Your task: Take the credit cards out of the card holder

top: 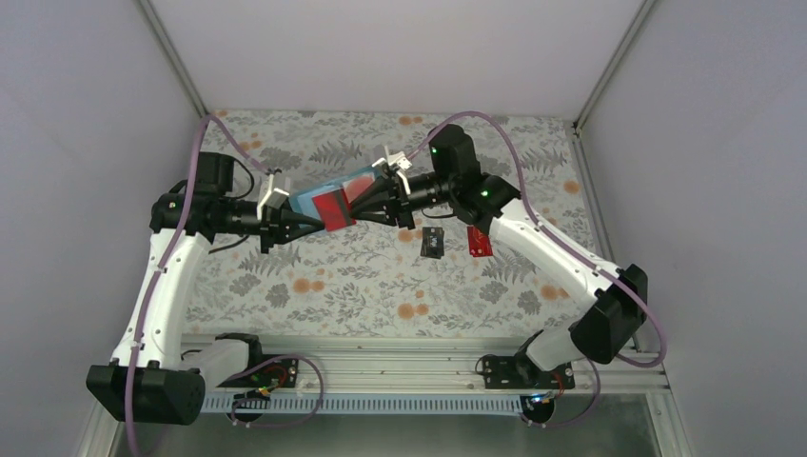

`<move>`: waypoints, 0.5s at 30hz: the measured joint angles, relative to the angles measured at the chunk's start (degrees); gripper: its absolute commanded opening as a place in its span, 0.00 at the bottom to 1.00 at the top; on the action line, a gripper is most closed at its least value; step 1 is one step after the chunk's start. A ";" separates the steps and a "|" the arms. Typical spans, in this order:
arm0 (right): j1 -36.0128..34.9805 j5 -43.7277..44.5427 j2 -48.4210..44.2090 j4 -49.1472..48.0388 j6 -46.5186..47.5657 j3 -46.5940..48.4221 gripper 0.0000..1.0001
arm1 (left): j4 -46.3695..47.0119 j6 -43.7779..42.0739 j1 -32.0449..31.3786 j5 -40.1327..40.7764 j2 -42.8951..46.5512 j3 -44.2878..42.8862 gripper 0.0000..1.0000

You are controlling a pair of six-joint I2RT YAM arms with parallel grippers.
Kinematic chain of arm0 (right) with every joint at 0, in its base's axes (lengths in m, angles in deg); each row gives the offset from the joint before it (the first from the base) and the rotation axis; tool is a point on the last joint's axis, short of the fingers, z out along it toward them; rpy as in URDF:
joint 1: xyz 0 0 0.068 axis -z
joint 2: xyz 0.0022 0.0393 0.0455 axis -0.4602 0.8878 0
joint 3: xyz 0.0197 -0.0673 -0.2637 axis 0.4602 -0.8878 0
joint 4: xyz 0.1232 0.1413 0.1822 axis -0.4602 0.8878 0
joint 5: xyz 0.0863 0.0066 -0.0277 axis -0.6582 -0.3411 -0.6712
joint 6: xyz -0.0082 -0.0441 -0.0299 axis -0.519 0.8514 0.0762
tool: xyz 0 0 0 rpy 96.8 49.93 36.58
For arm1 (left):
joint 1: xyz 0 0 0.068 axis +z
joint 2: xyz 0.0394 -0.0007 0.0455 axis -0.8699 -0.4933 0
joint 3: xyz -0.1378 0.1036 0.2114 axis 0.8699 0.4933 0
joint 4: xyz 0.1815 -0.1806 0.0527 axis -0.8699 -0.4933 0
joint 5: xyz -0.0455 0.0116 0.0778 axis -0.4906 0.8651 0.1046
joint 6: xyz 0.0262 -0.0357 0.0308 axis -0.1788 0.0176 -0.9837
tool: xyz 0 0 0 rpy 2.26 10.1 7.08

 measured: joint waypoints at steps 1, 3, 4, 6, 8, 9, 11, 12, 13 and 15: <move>0.00 0.09 0.33 0.07 -0.07 0.00 0.16 | 0.00 0.00 0.00 0.02 0.00 0.00 0.03; 0.00 0.33 0.85 0.15 -0.17 0.00 0.10 | 0.02 0.00 0.04 0.04 0.00 0.00 0.02; 0.00 0.46 0.98 0.15 -0.13 0.00 0.06 | 0.02 0.00 0.13 0.04 0.00 0.00 0.02; 0.00 0.61 1.09 0.17 -0.39 0.00 0.04 | 0.00 0.00 0.20 0.07 0.00 0.00 0.02; -0.02 0.59 1.09 0.17 -0.44 0.02 0.04 | 0.02 0.00 0.26 0.09 0.00 0.00 0.02; -0.04 0.59 1.09 0.17 -0.42 0.02 0.04 | 0.02 0.00 0.26 0.15 0.00 0.00 0.02; -0.04 0.61 1.09 0.20 -0.37 0.02 0.04 | 0.02 0.00 0.26 0.22 0.00 0.00 0.02; -0.04 0.63 1.05 0.22 -0.37 0.00 0.04 | 0.02 0.00 0.26 0.22 0.00 0.00 0.02; -0.02 0.79 1.01 0.26 -0.37 0.00 0.04 | 0.02 0.00 0.26 0.20 0.00 0.00 0.03; 0.09 1.38 0.76 0.46 -0.37 -0.02 0.04 | 0.09 0.00 0.26 0.20 -0.02 0.00 0.03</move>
